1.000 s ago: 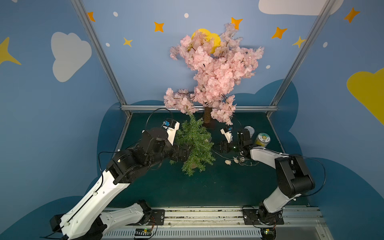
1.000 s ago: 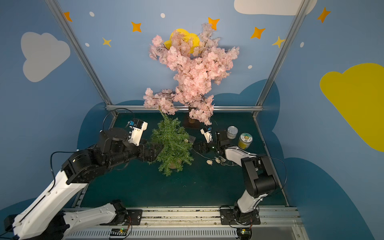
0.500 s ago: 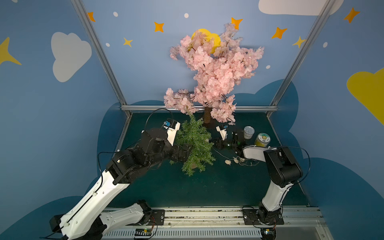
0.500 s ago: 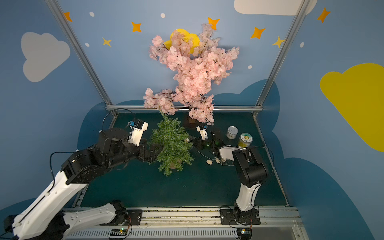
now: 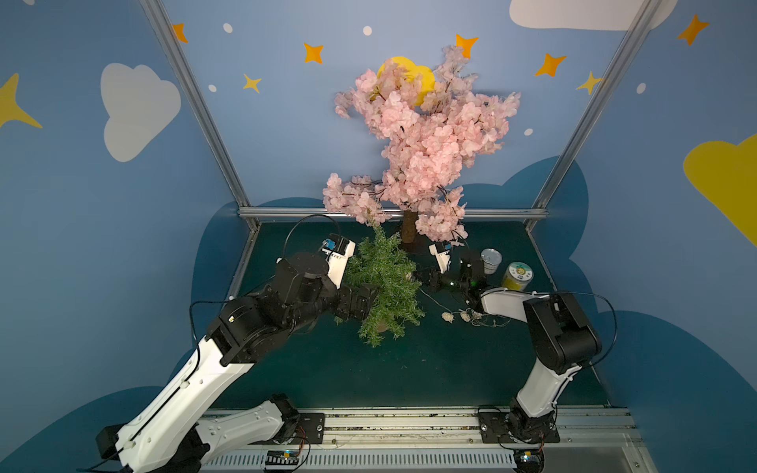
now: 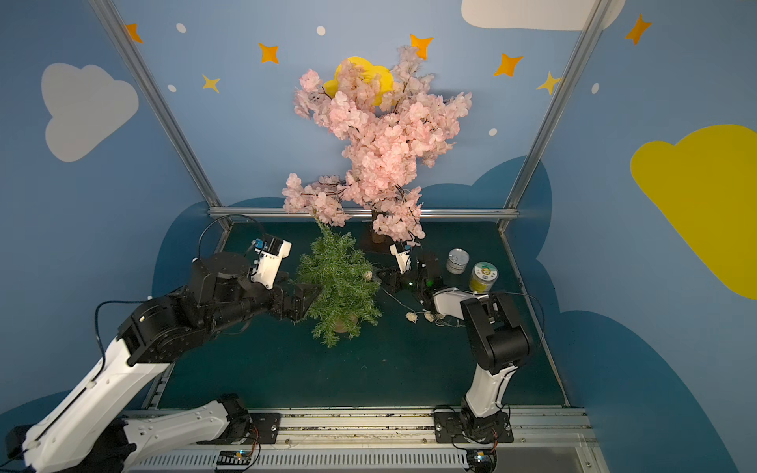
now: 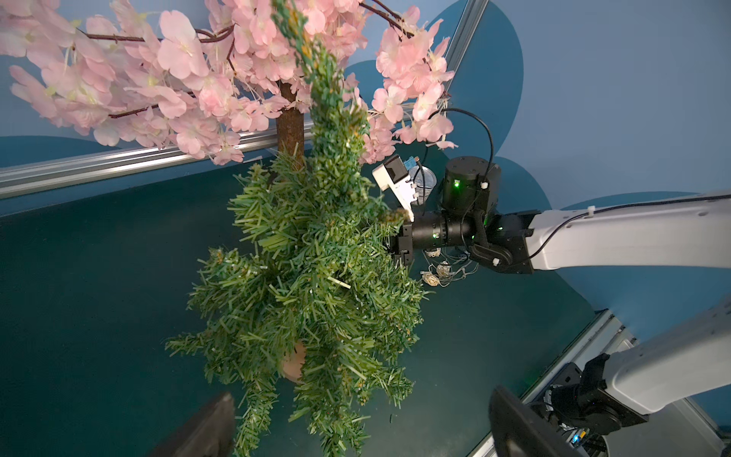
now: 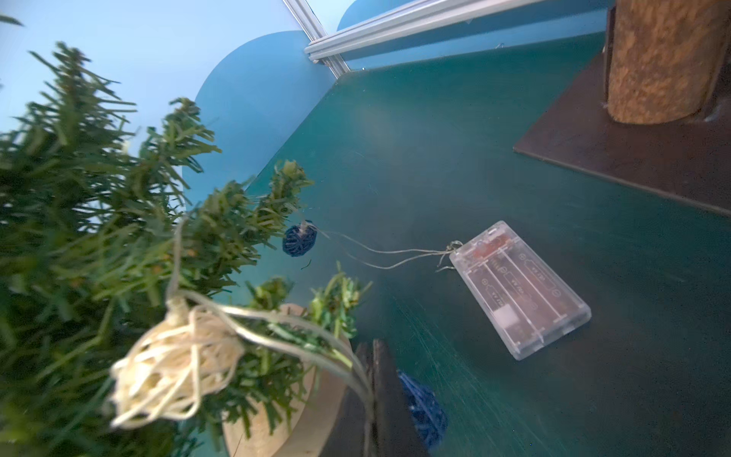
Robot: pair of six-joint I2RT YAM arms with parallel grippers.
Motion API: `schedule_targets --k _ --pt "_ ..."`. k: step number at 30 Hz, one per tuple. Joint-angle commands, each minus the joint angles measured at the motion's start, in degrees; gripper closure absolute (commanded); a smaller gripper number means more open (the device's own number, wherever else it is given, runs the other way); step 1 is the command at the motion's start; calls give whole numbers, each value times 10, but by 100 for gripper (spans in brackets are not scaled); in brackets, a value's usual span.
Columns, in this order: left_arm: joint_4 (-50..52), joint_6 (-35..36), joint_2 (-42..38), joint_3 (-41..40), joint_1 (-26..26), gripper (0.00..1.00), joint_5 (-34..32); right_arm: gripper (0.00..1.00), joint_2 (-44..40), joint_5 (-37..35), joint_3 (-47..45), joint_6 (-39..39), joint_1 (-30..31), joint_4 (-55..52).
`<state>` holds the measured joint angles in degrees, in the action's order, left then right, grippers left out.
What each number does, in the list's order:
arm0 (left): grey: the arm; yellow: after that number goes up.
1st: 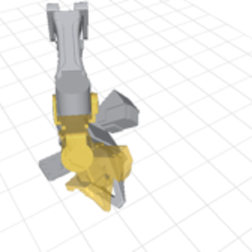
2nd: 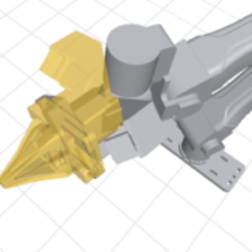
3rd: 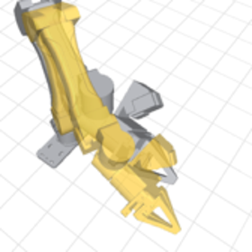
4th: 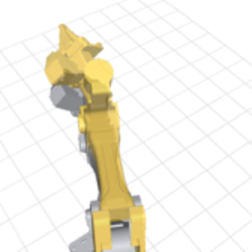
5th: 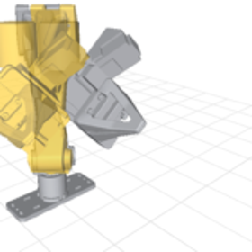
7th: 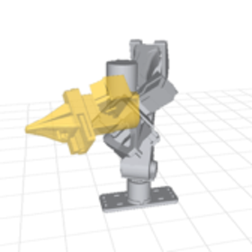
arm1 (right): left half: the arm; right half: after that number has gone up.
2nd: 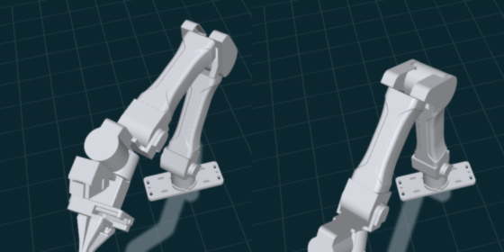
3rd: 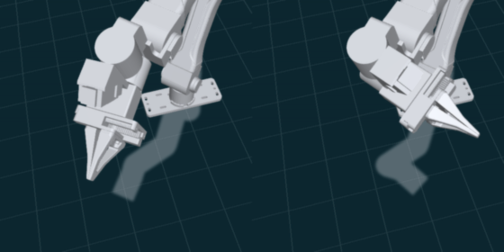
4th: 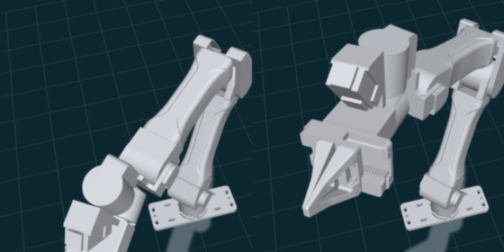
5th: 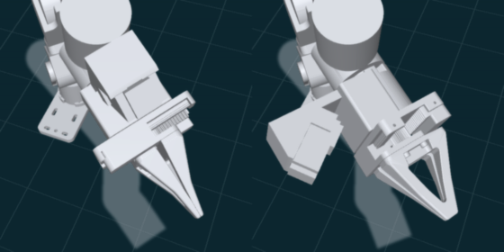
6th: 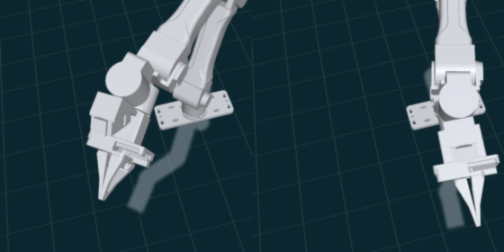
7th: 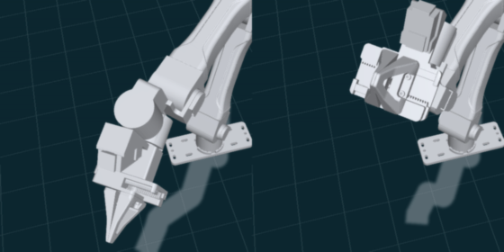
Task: Remove string lights from the small christmas tree
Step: Remove the light string from the Christmas tree.
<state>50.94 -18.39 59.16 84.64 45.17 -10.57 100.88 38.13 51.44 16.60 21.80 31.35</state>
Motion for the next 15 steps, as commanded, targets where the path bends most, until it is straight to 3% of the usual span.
schedule_targets --k 1,15 --pt "-5 10 3 0 0 1 -6 100 -37 -8 16 -19 0 -26" --pt "-5 0 5 -3 1 1 4 100 -51 -13 99 -11 -3 -94"
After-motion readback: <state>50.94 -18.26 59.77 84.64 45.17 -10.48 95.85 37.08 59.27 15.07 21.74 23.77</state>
